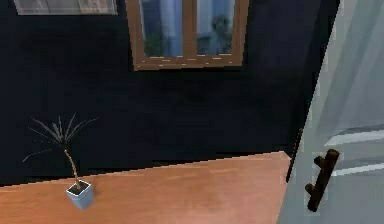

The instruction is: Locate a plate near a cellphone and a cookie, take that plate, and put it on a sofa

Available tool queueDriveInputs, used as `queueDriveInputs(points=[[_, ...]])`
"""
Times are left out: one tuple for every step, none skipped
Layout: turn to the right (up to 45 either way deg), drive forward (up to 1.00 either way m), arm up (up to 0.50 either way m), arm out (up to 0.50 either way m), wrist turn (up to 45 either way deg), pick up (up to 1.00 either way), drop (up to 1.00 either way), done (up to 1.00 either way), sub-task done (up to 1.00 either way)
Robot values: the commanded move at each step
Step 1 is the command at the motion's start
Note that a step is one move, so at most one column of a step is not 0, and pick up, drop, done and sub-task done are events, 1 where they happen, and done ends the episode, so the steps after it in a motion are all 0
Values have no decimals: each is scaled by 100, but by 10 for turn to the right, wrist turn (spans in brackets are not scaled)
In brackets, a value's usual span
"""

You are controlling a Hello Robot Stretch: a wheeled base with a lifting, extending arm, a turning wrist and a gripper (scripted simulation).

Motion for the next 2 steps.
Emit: queueDriveInputs(points=[[0,50,0,0,0,0,0,0,0],[-60,0,0,0,0,0,0,0,0]])
